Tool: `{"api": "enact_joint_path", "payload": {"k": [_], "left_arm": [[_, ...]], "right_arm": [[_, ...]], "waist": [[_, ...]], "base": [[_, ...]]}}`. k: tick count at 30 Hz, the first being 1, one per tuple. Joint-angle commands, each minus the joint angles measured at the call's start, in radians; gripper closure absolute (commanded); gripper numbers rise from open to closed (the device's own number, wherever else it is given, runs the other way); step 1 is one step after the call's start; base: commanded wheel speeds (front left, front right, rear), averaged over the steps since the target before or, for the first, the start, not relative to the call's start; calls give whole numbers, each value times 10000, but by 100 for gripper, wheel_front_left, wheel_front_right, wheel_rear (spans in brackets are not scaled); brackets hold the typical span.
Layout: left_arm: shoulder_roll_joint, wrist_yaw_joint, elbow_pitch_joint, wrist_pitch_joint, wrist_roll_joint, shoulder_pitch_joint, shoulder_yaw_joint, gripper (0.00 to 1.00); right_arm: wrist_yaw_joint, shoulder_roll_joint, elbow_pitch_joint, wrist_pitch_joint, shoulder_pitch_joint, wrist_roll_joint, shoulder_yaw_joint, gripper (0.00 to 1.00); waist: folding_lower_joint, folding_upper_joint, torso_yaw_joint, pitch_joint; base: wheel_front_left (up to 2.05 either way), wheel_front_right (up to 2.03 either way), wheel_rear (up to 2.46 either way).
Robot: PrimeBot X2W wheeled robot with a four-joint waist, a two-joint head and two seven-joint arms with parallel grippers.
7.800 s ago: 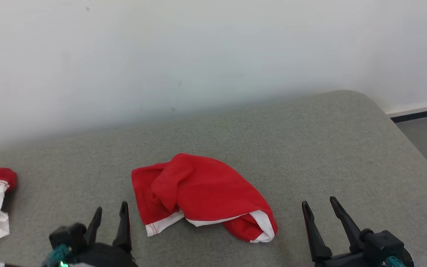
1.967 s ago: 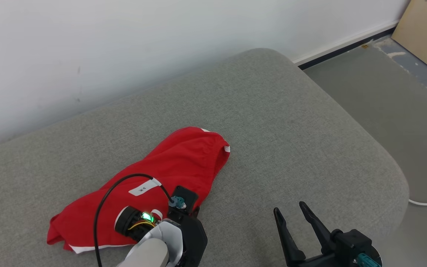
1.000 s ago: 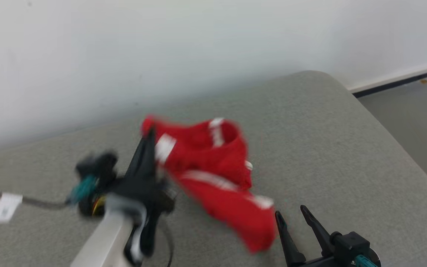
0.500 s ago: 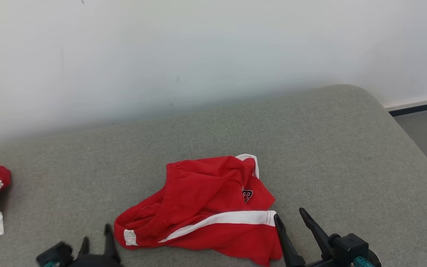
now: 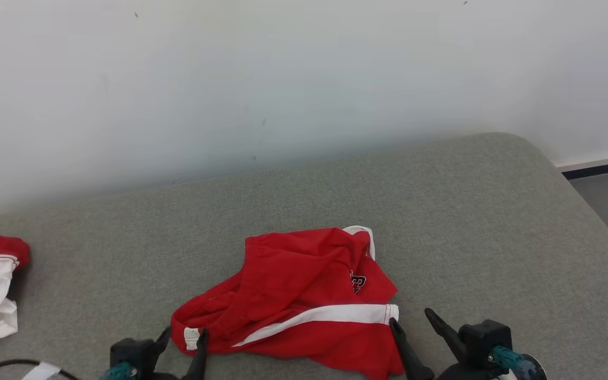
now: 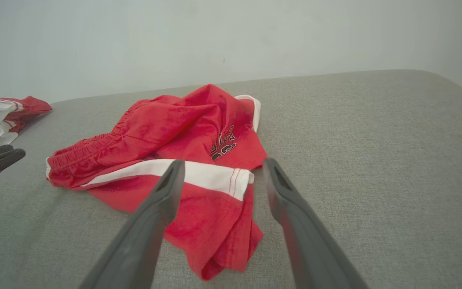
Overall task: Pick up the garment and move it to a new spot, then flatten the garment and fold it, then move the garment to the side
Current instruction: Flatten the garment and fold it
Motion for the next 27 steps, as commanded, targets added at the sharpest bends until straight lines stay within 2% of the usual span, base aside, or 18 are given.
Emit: {"api": "enact_joint_path", "payload": {"k": [1, 7, 11, 18, 21, 22, 23, 24, 25, 27], "left_arm": [[203, -47, -50, 253, 320, -304, -215, 0], [972, -439, 86, 1577, 1286, -1045, -1228, 0], [1358, -788, 146, 1954, 1401, -1339, -1380, 0], [1497, -1223, 461, 2389, 1417, -1796, -1638, 0], [1509, -1255, 722, 2492, 1480, -1979, -1710, 0], [1490, -1216, 798, 2487, 1470, -1999, -1700, 11], [1461, -1193, 857, 2467, 1489, -2014, -1717, 38], [1461, -1193, 857, 2467, 1489, -2014, -1717, 38], [1433, -1192, 915, 2452, 1506, -2046, -1748, 49], [1424, -1308, 1030, 2435, 1556, -2150, -1822, 58]], "right_arm": [[36, -61, -75, 279, -121, -37, 97, 0], [36, -247, -312, 1191, -518, 76, 365, 0], [36, -237, -354, 1306, -766, 109, 350, 0], [36, -131, -325, 1298, -858, 48, 401, 0], [36, -104, -300, 1273, -903, 45, 440, 0], [36, -89, -297, 1264, -913, 41, 447, 0], [36, -80, -296, 1253, -923, 38, 453, 0], [36, -80, -296, 1253, -923, 38, 453, 0], [36, -73, -298, 1240, -930, 37, 451, 0], [36, -69, -292, 1238, -937, 48, 459, 0]], "waist": [[1, 0, -32, 41], [1, 0, -228, 265], [1, 0, -316, 435], [1, 0, -250, 639], [1, 0, -241, 701], [1, 0, -236, 717], [1, 0, -230, 729], [1, 0, -230, 729], [1, 0, -224, 742], [1, 0, -214, 770]], "base": [[0, 0, 0], [0, 0, 0], [0, 0, 0], [0, 0, 0], [0, 0, 0], [0, 0, 0], [0, 0, 0], [0, 0, 0], [0, 0, 0], [0, 0, 0]]}}
